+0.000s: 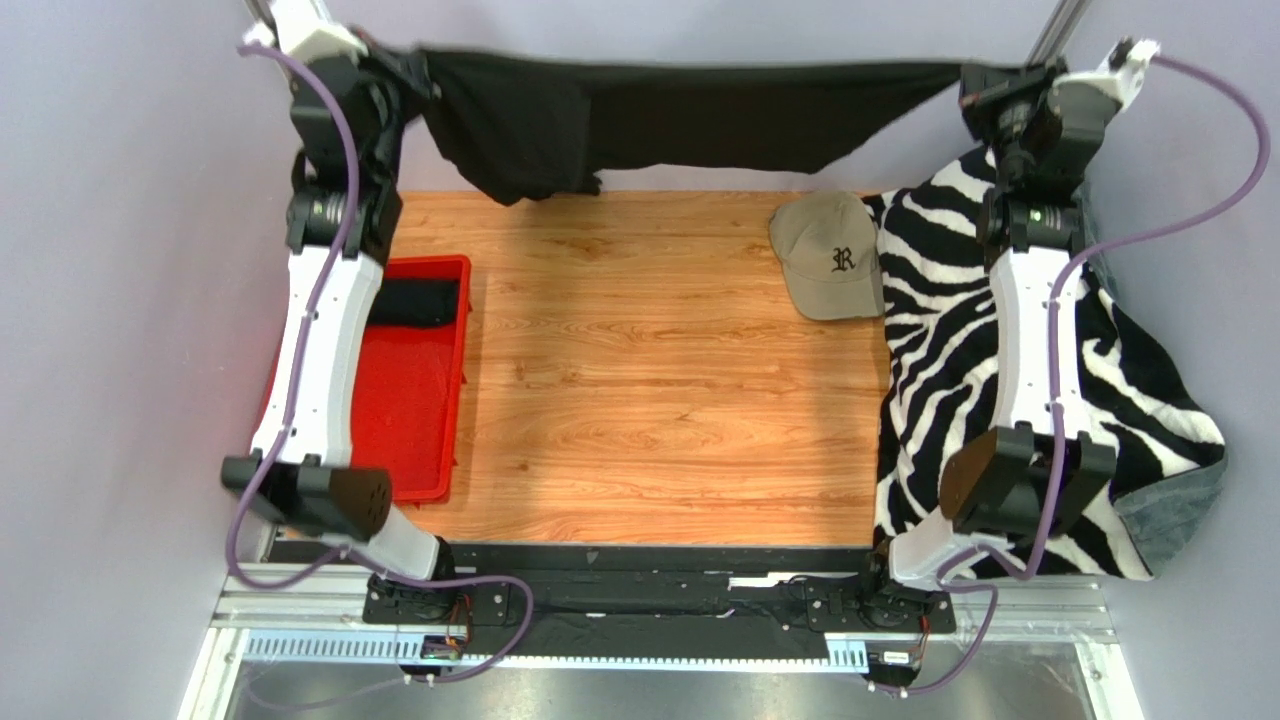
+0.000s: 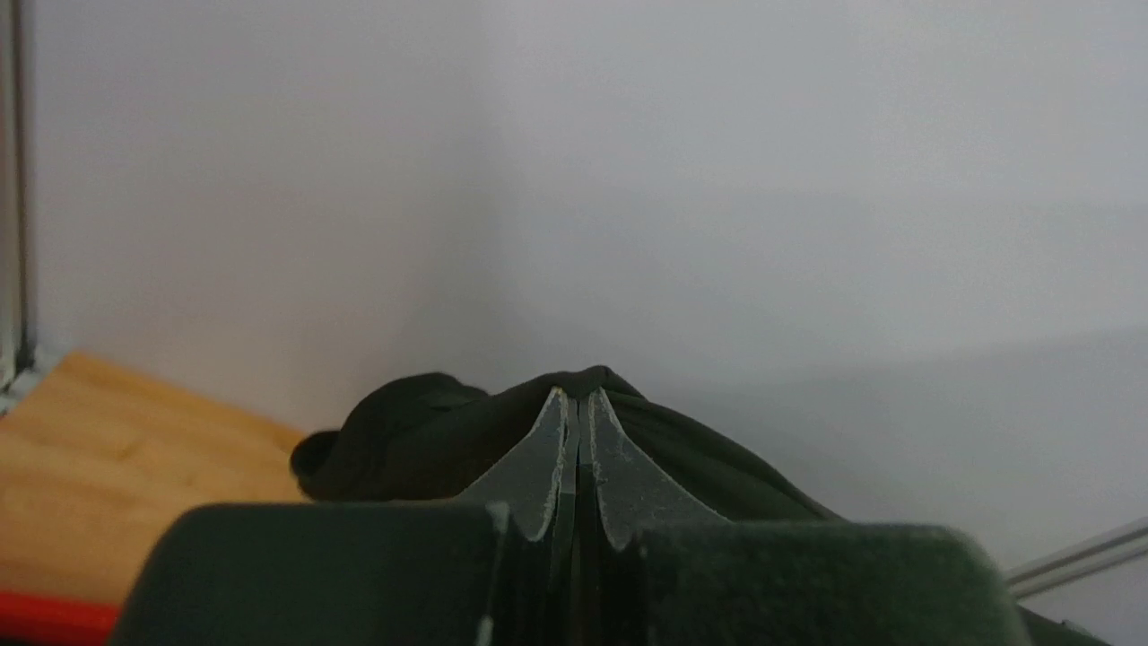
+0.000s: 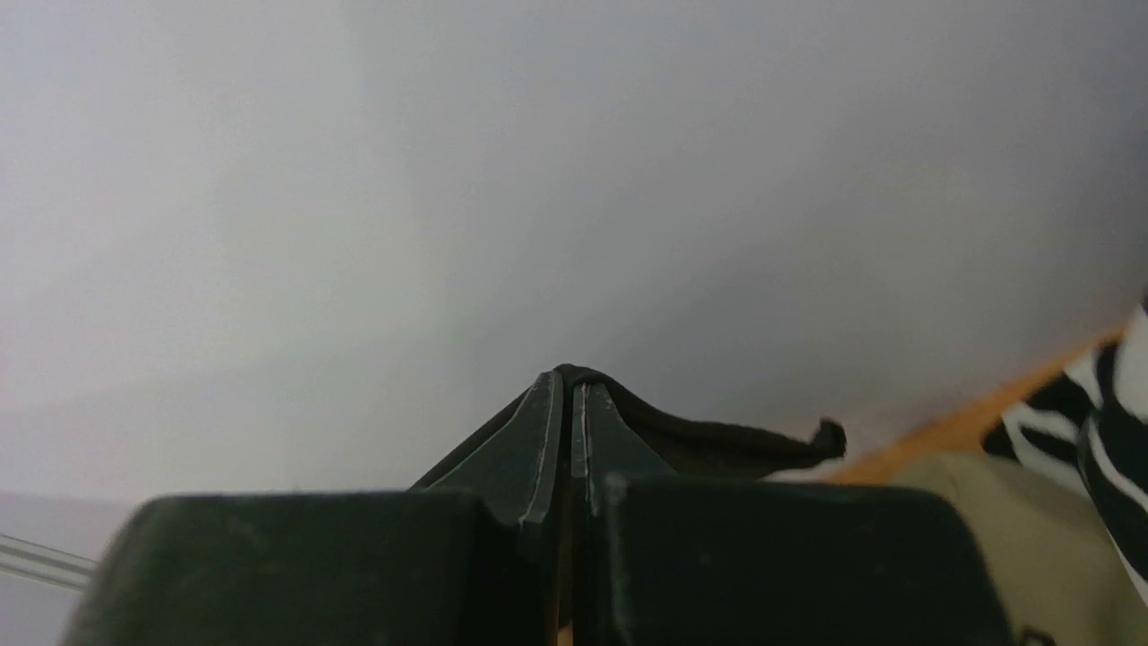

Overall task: Roll the t-shirts
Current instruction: Flatten out the T-shirt at the center of the board.

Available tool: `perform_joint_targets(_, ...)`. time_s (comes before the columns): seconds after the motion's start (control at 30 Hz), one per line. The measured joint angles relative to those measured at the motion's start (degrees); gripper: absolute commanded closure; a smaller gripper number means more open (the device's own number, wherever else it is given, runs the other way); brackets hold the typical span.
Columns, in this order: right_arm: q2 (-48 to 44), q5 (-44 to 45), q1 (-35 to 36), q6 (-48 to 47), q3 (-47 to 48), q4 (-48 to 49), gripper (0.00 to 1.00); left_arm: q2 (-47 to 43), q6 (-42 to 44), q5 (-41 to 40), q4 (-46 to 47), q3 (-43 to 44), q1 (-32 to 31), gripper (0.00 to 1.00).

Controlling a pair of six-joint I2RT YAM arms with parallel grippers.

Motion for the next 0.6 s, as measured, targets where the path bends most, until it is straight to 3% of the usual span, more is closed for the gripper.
perform_joint_targets(0.13,-10.19,-2.25,-1.73,0.74,-18.43,-2.91,1.00,-13.73,-3.69,-0.22,-3.39,-25.00,0.02,1.00)
perform_joint_targets(0.33,-25.09,-4.61,-3.96,0.48,-42.99,-8.52,1.00,-30.97,-8.57,2.43,-9.14,-54.99,0.13,1.00)
perform_joint_targets(0.6,-33.18,-4.24,-4.79,-2.45,-67.63,-17.59,1.00,-40.70,-12.26,5.84,-20.02,-77.20,0.17,1.00)
